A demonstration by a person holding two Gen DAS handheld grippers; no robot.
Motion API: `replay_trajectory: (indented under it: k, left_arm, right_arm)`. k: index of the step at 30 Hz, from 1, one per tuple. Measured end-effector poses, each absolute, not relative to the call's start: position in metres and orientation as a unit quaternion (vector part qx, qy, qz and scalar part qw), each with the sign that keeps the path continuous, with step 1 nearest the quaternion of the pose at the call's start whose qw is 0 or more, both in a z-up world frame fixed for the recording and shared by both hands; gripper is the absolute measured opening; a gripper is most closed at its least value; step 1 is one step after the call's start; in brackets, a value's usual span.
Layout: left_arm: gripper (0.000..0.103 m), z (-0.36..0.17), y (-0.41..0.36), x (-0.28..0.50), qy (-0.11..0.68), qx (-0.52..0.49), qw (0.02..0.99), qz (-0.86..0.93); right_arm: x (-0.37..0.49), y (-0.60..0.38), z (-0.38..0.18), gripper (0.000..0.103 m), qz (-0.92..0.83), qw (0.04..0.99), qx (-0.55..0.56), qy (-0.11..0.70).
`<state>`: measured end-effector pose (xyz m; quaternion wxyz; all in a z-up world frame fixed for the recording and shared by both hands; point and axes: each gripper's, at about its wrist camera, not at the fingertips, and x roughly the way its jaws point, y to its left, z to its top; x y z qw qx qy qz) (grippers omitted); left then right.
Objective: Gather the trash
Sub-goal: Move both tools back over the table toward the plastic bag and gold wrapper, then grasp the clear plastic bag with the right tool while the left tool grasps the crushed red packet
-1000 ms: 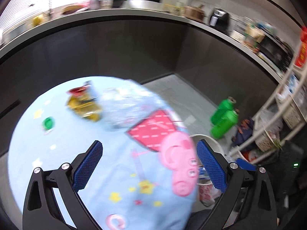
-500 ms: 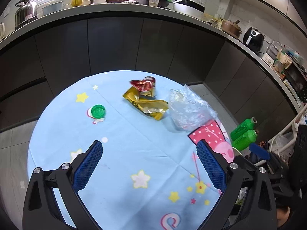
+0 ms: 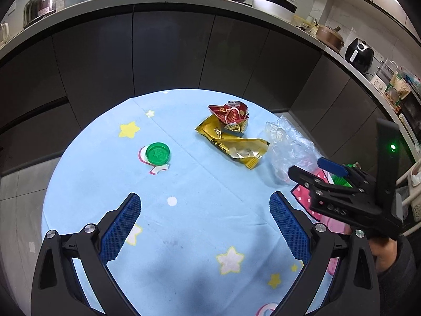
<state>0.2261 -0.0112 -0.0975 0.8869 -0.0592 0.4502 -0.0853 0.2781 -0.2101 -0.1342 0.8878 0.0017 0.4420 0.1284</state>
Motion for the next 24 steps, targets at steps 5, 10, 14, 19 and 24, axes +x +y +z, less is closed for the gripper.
replay_trajectory:
  k: [5,10,14,19,24]
  left_arm:
    - [0.094,-0.103,-0.014,0.242,0.455,-0.061,0.883,-0.098]
    - [0.093,-0.107,-0.021,0.262,0.456,-0.058,0.882,-0.108]
    - [0.086,-0.110,-0.033,0.284,0.460,-0.053,0.878,-0.121]
    - [0.086,-0.105,-0.055,0.318,0.454,-0.038,0.881,-0.129]
    - [0.078,-0.105,-0.088,0.353,0.452,-0.007,0.881,-0.139]
  right_arm:
    - [0.298,-0.209,-0.149,0.072,0.119,0.886,-0.020,0.449]
    - [0.296,-0.216,-0.160,0.007,0.119,0.879,-0.012,0.462]
    - [0.278,-0.224,-0.155,0.003,0.129,0.884,0.001,0.449]
    - [0.245,-0.241,-0.141,0.003,0.140,0.890,0.042,0.431]
    - [0.224,-0.250,-0.137,0.003,0.140,0.892,0.054,0.427]
